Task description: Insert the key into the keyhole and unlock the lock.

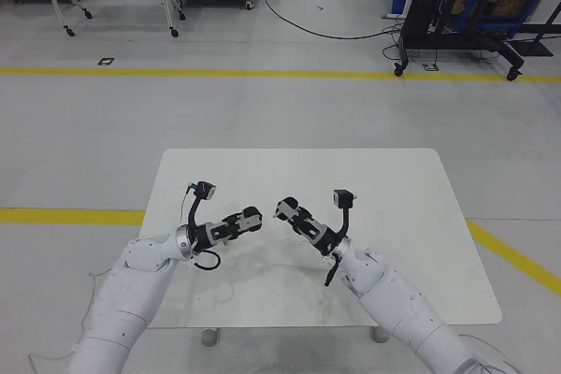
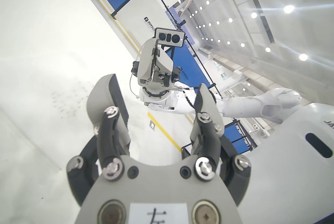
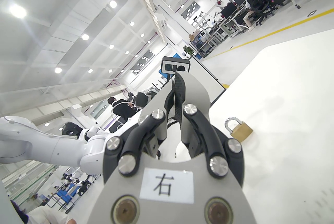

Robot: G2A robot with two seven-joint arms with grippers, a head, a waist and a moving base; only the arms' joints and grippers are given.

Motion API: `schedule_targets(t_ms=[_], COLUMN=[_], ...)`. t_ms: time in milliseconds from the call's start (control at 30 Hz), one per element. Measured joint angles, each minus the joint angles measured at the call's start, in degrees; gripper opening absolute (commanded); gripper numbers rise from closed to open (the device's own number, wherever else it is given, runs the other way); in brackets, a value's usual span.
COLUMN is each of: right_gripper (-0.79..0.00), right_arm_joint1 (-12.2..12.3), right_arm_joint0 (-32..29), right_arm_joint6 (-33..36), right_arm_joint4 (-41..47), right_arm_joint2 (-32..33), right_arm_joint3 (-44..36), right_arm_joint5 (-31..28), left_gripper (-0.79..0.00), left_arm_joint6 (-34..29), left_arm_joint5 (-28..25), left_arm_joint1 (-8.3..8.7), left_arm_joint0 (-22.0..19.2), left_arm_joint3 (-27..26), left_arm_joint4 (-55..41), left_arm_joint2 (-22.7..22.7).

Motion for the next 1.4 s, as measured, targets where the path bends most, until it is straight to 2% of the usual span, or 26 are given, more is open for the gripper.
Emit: schedule_targets(t_ms=[267, 333, 367, 600, 800, 933, 1033, 1067, 1400], right_gripper=[-0.785, -0.785, -0.785, -0.785, -0.785, -0.785, -0.785, -0.785, -0.785], right_arm_joint1=[-1.0, -1.19, -1.27, -1.88, -2.25, -2.39, -2.5, -2.53, -2.8], right_arm_joint0=[0.94, 1.03, 1.06, 1.18, 1.22, 1.17, 1.04, 1.01, 0.71], right_arm_joint6=[1.3, 1.68, 1.85, 3.02, 4.29, 5.06, 5.59, 5.73, 6.53], right_arm_joint4=[1.07, 1.14, 1.15, 0.97, 1.22, 1.21, 1.26, 1.28, 0.74], right_arm_joint2=[-0.46, -0.49, -0.51, -0.76, -0.65, -0.29, -0.12, -0.06, 0.86], right_arm_joint3=[2.27, 2.62, 2.73, 3.21, 3.82, 3.99, 3.94, 3.93, 3.77], right_arm_joint5=[-0.34, -0.37, -0.39, -0.46, -0.09, 0.32, 0.46, 0.47, 0.82], left_gripper=[-0.483, -0.545, -0.551, -0.514, -0.533, -0.591, -0.763, -0.785, -0.785], left_arm_joint6=[1.92, 2.17, 2.21, 2.63, 2.82, 3.02, 3.18, 3.22, 3.53], left_arm_joint5=[-1.92, -2.15, -2.18, -2.6, -2.79, -2.99, -3.16, -3.19, -3.5], left_arm_joint1=[0.82, 1.01, 1.1, 1.64, 1.96, 2.15, 2.26, 2.3, 2.54], left_arm_joint0=[-0.93, -1.11, -1.19, -1.91, -2.53, -2.86, -3.04, -3.1, -3.78], left_arm_joint3=[0.84, 0.99, 1.04, 1.73, 2.37, 2.65, 2.74, 2.77, 3.65], left_arm_joint4=[1.53, 1.61, 1.68, 1.65, 1.05, 1.12, 1.1, 1.1, 1.23], left_arm_joint2=[2.6, 3.17, 3.42, 4.99, 5.95, 6.6, 7.04, 7.18, 8.19])
